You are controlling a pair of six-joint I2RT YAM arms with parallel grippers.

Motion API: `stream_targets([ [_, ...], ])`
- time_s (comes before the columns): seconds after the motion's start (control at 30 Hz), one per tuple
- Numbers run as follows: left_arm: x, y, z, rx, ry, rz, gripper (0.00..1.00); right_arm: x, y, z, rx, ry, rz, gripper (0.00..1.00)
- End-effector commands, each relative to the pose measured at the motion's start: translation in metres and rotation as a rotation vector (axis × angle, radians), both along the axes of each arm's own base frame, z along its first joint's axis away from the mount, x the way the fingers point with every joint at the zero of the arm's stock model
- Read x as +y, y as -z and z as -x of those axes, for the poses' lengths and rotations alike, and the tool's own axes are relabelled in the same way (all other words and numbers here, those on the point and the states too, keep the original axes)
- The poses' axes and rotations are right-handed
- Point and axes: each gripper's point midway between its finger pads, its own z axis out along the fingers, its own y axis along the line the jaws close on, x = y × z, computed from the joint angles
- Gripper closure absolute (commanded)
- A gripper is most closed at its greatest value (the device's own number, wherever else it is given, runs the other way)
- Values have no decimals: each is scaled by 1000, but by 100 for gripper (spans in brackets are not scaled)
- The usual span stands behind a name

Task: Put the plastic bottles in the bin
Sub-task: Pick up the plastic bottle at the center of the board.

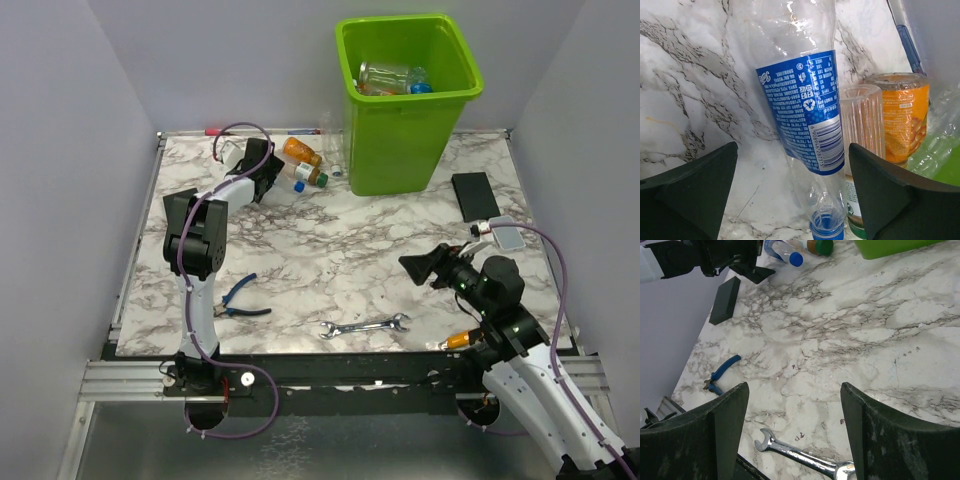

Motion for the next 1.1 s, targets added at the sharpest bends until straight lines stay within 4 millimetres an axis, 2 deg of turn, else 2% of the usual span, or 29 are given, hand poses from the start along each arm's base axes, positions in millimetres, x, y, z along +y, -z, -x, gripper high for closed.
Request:
stream_targets([
  [0.0, 15, 11, 3, 52, -41, -55, 12, -8, 0, -1, -4, 34, 31, 22],
  [0.3, 18, 32, 28, 112, -25, -62, 45, -6, 3, -3, 6, 30, 37, 22],
  [0.43, 20, 31, 39, 113, -10, -60, 57, -5, 1, -1, 4, 17, 41, 23],
  [0.57, 16, 5, 56, 59, 15, -19, 65, -1, -2, 3, -2, -15, 31, 22],
  [0.73, -2, -41, 95, -52, 71, 144, 75, 26, -9, 15, -21, -184, -27, 22],
  [0.8, -15, -64, 116, -120, 97, 220, 77, 36, -13, 16, -27, -239, -51, 23],
  [0.9, -36, -92, 154, -199, 132, 293, 77, 44, -20, 8, -71, -225, -40, 23],
  [0.97, -52, -102, 181, -230, 146, 317, 77, 53, -26, 2, -108, -219, -20, 23],
  [1.07, -58, -110, 213, -275, 122, 357, 78, 85, -29, 0, -141, -244, 39, 23],
])
